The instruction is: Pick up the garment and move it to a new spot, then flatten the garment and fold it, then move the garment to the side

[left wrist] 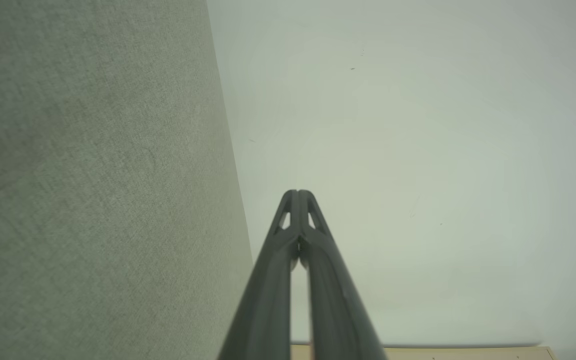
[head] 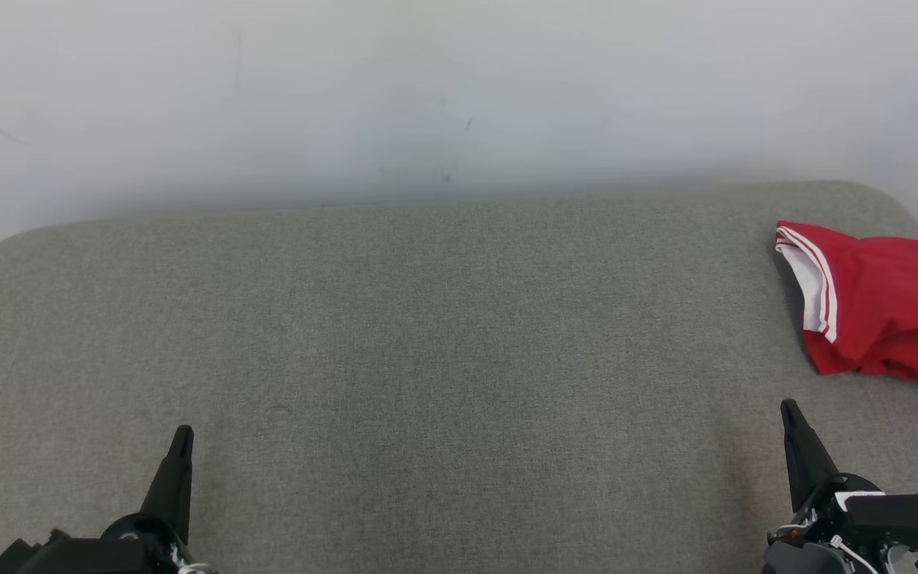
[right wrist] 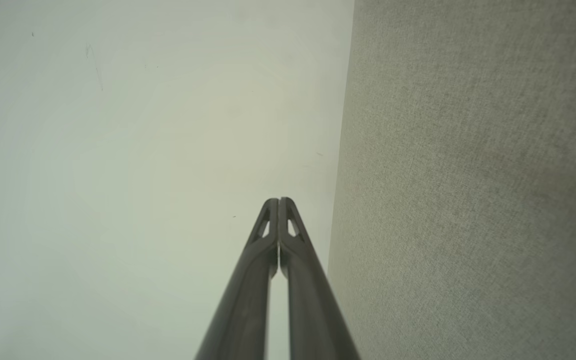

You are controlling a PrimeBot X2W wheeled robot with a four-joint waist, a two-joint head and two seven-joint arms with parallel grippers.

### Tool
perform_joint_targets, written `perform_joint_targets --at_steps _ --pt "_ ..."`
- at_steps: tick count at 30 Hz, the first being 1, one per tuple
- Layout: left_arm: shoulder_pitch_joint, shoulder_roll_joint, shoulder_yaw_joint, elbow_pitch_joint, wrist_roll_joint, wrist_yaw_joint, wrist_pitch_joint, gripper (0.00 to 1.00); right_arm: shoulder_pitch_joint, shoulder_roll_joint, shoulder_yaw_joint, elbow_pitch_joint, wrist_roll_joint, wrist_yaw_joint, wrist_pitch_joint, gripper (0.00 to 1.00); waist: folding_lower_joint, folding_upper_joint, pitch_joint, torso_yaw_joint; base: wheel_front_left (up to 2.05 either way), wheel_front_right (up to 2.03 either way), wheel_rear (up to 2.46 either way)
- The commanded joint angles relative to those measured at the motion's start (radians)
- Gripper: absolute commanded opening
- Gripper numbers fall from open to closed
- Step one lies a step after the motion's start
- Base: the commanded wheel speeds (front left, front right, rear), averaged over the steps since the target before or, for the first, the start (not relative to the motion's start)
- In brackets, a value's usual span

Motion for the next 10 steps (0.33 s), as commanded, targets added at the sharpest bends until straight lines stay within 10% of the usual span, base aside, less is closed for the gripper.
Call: perform_joint_targets --at_steps 1,10 --pt "-0.007 0.0 0.003 0.002 -0.004 -0.001 0.002 0.0 -0.009 0.003 -0.003 0.002 -0.004 -0.002 0.0 0.0 0.0 0.0 0.0 0.0 0.0 0.0 0.0" --pt "-0.007 0.0 0.003 0.002 -0.004 -0.001 0.002 0.0 -0.009 0.004 -0.004 0.002 -0.006 -0.002 0.002 0.0 0.0 0.0 0.0 0.0 0.0 0.0 0.0"
